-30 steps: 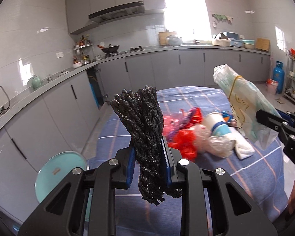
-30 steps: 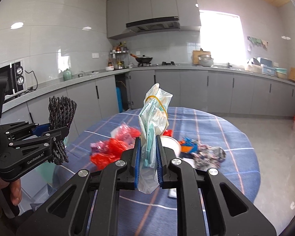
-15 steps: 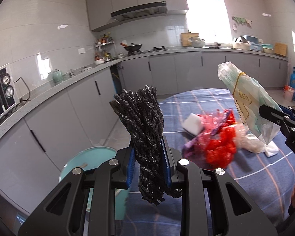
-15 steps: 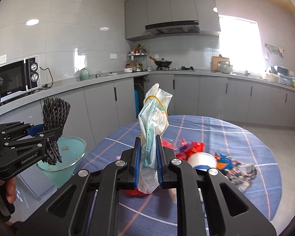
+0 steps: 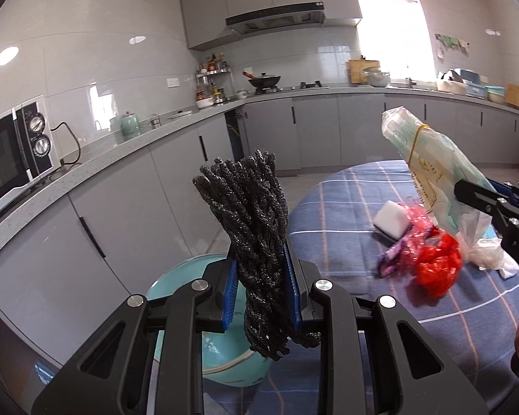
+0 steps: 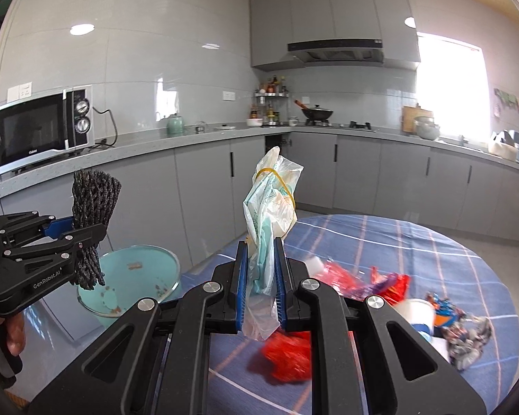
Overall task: Collect trash
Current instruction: 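Carry the black rope bundle with the left tool over the teal bin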
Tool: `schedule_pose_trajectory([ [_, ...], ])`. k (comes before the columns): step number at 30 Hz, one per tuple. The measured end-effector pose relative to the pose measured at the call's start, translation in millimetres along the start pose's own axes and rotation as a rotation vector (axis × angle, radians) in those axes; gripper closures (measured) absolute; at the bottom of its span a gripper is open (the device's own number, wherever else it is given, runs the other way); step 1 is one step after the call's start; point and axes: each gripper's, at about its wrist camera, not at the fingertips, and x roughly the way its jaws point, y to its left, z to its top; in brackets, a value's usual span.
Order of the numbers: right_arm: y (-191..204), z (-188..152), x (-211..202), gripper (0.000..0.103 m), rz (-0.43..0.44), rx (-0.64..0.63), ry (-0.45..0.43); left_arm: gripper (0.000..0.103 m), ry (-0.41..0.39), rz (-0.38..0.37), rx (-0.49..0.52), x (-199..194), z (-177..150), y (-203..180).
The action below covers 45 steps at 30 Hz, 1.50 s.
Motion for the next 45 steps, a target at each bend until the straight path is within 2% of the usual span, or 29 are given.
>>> schedule_pose_trajectory([
  [11,35.5,5.5,35.4,0.088,0.073,-0.035,0.027,0.078,0.020,0.070,-0.050,11.8,-5.4,45.1],
  [20,58.5,8.5,56.9,0.088,0.120,-0.061,0.038,0.078,0.033,0.165,-0.067,26.3,-10.7,77.9],
  [31,79.3,7.3,86.8,0.088,0.166,-0.089,0.062,0.077,0.067,0.242,-0.077,42.6,-15.9,99.1],
  [45,101.3,2.9,120.0,0.088,0.214,-0.115,0.105,0.076,0.109,0.284,-0.109,65.6,-24.0,127.9],
])
